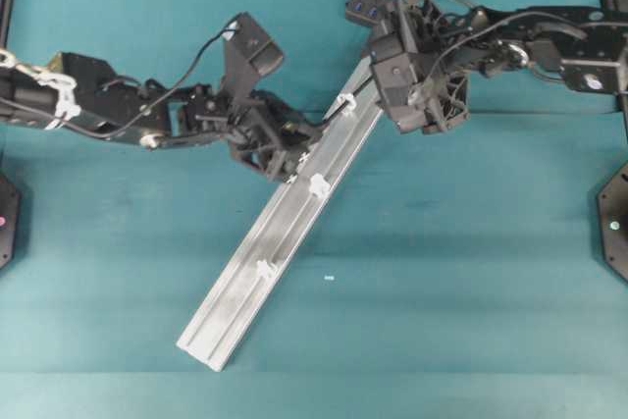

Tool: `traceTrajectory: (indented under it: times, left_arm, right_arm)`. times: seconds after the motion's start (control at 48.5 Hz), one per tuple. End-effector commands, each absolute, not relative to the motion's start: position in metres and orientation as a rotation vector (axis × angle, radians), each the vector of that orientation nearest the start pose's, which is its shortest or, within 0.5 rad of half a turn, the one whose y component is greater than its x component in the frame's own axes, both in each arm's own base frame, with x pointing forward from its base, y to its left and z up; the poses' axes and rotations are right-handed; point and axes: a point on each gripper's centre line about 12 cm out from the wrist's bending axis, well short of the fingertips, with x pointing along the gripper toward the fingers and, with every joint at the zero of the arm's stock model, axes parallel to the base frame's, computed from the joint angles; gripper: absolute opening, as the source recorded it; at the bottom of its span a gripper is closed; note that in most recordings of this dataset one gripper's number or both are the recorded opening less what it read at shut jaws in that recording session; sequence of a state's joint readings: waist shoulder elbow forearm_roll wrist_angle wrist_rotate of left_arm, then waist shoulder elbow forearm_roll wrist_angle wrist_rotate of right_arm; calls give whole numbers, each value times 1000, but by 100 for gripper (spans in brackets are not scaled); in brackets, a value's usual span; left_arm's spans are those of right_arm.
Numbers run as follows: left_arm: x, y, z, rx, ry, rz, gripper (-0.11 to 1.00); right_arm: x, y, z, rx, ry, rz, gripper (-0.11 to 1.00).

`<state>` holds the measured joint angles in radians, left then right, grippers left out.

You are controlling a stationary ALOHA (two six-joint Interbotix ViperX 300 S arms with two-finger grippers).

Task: Pass the USB cable through three rings with both arms.
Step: 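Release the cable with the right gripper and pull it through with the left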

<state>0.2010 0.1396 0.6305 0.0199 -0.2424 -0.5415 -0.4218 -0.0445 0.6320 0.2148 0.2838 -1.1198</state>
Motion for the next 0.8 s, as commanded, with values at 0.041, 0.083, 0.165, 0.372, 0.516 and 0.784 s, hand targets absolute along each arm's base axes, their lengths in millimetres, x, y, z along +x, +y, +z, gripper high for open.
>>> traceTrajectory:
  times: [0.041, 0.083, 0.165, 0.372, 0.516, 0.784]
  left_arm:
    - [414, 74, 169, -553, 413, 287, 9]
    - [415, 73, 171, -552, 409, 283, 9]
    - [416, 73, 173, -552, 403, 282, 9]
    - [417, 73, 173, -552, 403, 282, 9]
    - [418, 69, 173, -550, 405, 273, 9]
    - [418, 70, 173, -550, 403, 274, 9]
  right_arm:
    - [353, -134, 178, -653, 893, 86, 89]
    - [355, -131, 178, -655, 889, 95, 89]
    - [362, -123, 178, -669, 878, 115, 89]
    - [372, -118, 171, -677, 882, 142, 85]
    - [378, -114, 166, -679, 885, 157, 81]
    - [382, -115, 154, -696, 896, 164, 77]
